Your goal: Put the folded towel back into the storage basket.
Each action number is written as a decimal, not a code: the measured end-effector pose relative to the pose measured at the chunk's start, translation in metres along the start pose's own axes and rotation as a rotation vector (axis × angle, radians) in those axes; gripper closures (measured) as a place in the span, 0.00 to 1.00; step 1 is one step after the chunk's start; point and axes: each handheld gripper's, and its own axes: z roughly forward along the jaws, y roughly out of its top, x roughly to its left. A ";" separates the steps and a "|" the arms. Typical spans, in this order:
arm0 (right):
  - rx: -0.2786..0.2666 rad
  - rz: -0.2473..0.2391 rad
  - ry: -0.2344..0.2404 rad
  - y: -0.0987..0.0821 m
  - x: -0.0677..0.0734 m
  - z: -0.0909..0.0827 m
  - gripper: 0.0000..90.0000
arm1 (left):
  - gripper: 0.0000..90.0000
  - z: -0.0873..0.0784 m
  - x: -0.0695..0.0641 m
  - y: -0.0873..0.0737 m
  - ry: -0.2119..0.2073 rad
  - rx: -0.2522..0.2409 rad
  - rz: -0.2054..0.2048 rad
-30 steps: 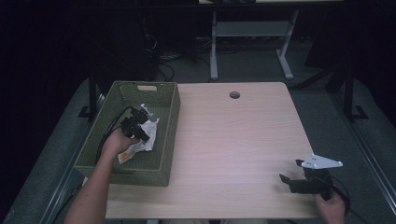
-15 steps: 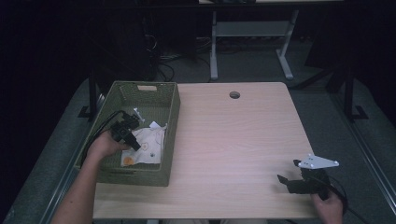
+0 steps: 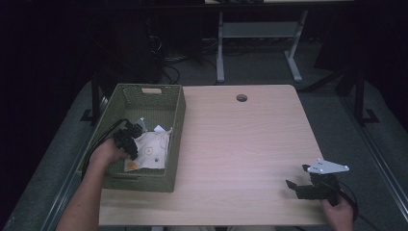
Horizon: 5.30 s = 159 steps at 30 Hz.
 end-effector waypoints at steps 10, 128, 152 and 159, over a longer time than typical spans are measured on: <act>0.005 -0.003 0.001 0.001 0.001 0.001 0.15 | 0.73 -0.005 0.010 -0.011 0.014 0.009 -0.063; -0.021 -0.040 0.007 0.008 0.011 -0.002 0.15 | 0.55 -0.084 -0.105 -0.048 -0.536 -1.029 0.000; -0.029 -0.038 0.007 0.007 0.009 -0.005 0.15 | 0.50 -0.085 -0.181 -0.010 -0.469 -0.963 0.134; -0.023 -0.042 0.017 0.008 0.010 -0.004 0.15 | 0.49 -0.084 -0.206 0.000 -0.455 -0.960 0.176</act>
